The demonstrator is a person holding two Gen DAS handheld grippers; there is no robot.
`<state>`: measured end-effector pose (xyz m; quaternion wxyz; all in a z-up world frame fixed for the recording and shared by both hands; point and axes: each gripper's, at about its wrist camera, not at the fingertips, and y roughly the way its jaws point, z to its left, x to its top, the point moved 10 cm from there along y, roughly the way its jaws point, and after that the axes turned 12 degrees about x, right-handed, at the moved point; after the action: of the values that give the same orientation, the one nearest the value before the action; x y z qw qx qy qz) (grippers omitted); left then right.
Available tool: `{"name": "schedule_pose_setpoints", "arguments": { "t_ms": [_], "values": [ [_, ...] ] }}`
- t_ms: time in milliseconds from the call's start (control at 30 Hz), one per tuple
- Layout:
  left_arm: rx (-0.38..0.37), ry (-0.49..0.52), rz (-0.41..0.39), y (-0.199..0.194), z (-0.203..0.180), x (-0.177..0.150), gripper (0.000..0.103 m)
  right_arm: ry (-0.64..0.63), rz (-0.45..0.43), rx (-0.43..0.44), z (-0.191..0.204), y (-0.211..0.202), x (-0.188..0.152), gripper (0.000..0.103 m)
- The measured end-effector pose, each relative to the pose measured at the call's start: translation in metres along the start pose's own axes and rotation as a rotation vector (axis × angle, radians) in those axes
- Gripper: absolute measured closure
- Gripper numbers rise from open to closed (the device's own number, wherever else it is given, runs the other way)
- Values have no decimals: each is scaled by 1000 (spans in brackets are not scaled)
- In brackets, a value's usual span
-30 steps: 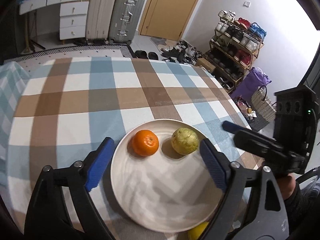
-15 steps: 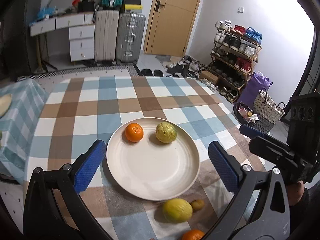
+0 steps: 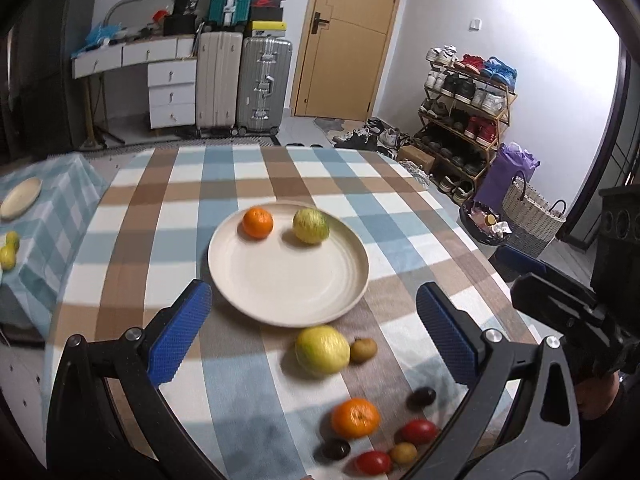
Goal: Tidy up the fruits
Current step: 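Withdraw both tools from the plate back toward the fruit row, then grasp a dark purple fruit with the left tool while the right tool grasps another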
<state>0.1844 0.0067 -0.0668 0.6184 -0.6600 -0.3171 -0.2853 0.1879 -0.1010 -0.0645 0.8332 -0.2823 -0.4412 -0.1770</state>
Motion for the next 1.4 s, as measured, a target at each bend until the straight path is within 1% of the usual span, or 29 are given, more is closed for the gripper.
{"name": "schedule_pose_setpoints", "arguments": {
  "t_ms": [100,167,367,500,600,733,833,933,1100,1133,1233,1333,1367,1400],
  "values": [
    [-8,-34,25,-6,7,-18,1,-15,24,-27,7,-6,-12,0],
    [-6,-47,39,-10,13,-30,1,-18,31,-29,11,-10,-19,0],
    [-3,-60,59,-12,26,-53,1,-39,47,-37,28,-23,-43,0],
    [-17,-64,98,-12,30,-76,1,-40,59,-45,32,-26,-57,0],
    [-37,-73,129,-7,29,-91,1,-28,65,-38,33,-28,-67,0],
    [-50,-76,172,5,26,-113,1,-23,81,-52,30,-28,-79,0],
    [-81,-87,210,14,22,-127,1,-11,96,-57,26,-28,-87,0],
    [-104,-97,234,22,19,-135,1,0,106,-59,23,-26,-93,0],
    [-139,-86,248,29,13,-142,2,3,116,-55,20,-23,-99,0],
    [-148,-86,253,30,12,-143,3,5,117,-55,19,-22,-100,0],
    [-172,-74,268,34,7,-145,12,19,123,-55,15,-21,-104,0],
    [-200,-57,281,35,2,-147,25,39,127,-52,11,-19,-108,0],
    [-209,-53,285,36,0,-147,33,42,128,-52,10,-19,-108,0],
    [-218,-49,288,35,-3,-149,38,43,129,-51,9,-19,-108,0]
  ]
}}
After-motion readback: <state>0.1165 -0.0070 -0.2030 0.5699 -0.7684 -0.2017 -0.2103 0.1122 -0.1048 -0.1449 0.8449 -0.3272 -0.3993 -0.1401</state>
